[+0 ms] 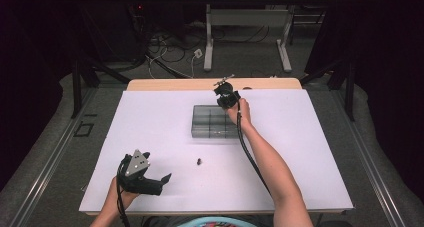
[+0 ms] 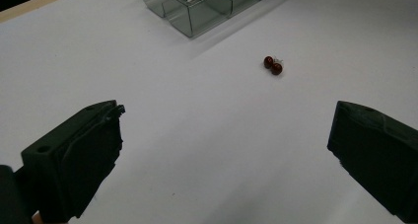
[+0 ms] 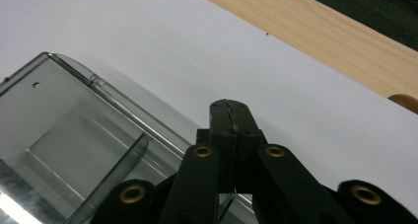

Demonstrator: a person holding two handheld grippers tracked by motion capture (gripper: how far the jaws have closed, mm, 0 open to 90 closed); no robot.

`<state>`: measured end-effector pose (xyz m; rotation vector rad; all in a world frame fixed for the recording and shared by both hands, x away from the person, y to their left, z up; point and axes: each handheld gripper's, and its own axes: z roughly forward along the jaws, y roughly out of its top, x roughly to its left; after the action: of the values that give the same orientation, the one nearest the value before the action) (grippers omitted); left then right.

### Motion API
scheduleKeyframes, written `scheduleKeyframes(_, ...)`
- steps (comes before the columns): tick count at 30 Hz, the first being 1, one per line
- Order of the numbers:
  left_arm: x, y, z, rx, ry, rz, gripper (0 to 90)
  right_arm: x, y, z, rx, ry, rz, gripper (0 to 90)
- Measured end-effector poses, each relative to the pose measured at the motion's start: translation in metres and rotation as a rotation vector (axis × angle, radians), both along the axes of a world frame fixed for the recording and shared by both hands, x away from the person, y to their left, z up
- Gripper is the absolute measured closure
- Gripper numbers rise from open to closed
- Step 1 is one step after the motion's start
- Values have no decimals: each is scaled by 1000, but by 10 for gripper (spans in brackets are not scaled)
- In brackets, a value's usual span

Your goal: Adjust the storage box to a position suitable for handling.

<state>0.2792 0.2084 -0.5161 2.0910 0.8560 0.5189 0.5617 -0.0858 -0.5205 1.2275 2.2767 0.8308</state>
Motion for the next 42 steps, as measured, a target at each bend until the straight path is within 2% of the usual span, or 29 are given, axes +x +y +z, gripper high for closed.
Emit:
scheduleKeyframes(2,0,0,0,-1,0,0,0,1,0,-2,15,-1,-7,900)
scheduleKeyframes(8,0,-1,0,-2,-5,-4,0,1,0,-3,-4,4,-16,900)
scheduleKeyframes(12,0,-1,0,-3,-6,-1,0,0,0,-4,15,-6,-14,900)
scheduleKeyframes(15,0,-1,0,-2,-6,1,0,-2,0,-3,7,11,-19,900)
scheduleKeyframes(18,0,0,0,2,-2,-4,0,-4,0,-3,10,6,-18,900)
scheduleKeyframes(28,0,-1,0,0,-6,-2,0,-10,1,-4,12,-8,4,900)
scheduleKeyframes(29,0,-1,0,0,-5,-3,0,-11,2,-3,0,13,2,900)
scheduleKeyframes(30,0,-1,0,1,-5,-2,0,-10,3,-4,9,-11,15,900)
scheduleKeyframes(34,0,0,0,1,-2,1,0,-12,8,-4,-15,-18,31,900)
scheduleKeyframes(42,-1,0,0,-3,-6,1,0,-17,10,-3,-17,-3,37,900)
